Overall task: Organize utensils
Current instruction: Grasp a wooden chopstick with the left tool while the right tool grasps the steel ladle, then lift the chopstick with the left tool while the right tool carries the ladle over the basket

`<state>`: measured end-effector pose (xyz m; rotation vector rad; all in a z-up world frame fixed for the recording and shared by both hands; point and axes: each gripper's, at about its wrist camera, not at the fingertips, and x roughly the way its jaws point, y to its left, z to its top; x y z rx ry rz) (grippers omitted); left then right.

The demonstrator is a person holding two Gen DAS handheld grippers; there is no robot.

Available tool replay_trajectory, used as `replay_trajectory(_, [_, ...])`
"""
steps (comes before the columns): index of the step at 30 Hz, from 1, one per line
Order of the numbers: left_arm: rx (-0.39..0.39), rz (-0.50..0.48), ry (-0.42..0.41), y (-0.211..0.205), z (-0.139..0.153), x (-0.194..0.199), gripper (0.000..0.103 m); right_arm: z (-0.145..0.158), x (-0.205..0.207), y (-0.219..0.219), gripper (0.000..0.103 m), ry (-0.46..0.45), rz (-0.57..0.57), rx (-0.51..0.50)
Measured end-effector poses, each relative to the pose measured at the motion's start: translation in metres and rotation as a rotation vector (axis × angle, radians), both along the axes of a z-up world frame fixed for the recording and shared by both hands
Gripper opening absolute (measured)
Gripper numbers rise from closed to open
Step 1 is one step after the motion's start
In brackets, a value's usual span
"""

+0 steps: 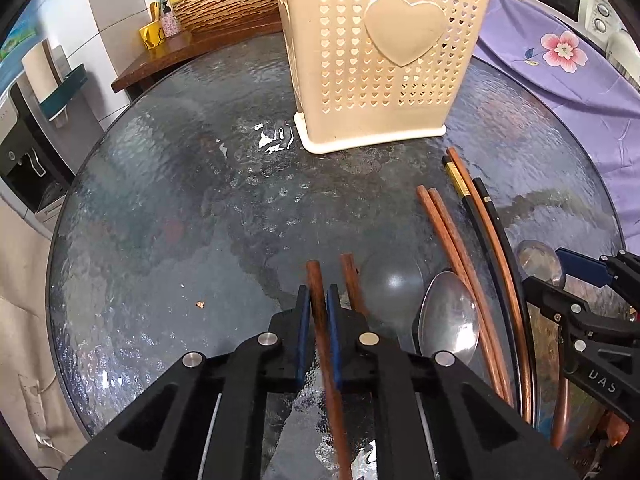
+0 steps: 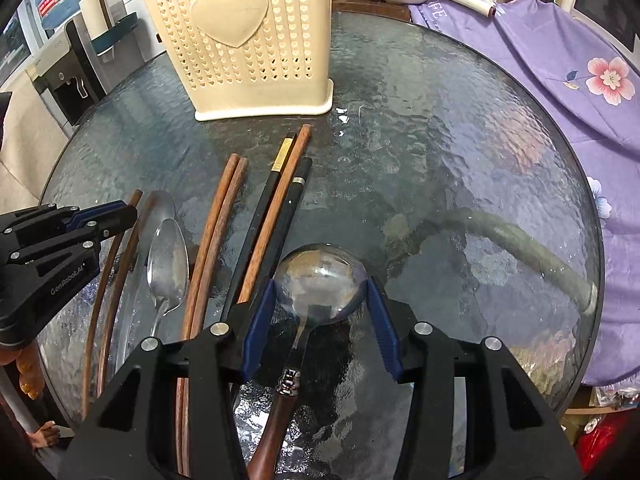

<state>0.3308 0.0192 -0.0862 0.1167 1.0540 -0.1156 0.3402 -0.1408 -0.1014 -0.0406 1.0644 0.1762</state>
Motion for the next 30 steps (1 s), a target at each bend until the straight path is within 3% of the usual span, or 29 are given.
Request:
replay_trajectory(6, [-0.036,0.033,-0.019,0.005,0.001,0.004,0.008,0.003,-0.001,-0.013,0.047,-0.032,0.006,0.076])
replay_trajectory(10, [-0.071,0.035,-0.052,0.009,0.011,0.003,0.008,0.019,-0.006,-0.019,0.047,-0.122,0.028,0.106])
replay_trajectory(20, [-0.204,0.023,-0.257,0.023,0.087,-0.02,0.008,0.07,-0.038,-0.031,0.047,-0.346,0.064,0.134])
replay_trajectory(25, [-0.214,0.005,-0.371,0.022,0.122,-0.042,0.008,0.095,-0.056,-0.035,0.047,-0.446,0.08,0.12])
replay_trajectory(30, [-0.218,0.009,-0.425,0.025,0.142,-0.053,0.008,0.11,-0.065,-0.036,0.047,-0.484,0.094,0.121])
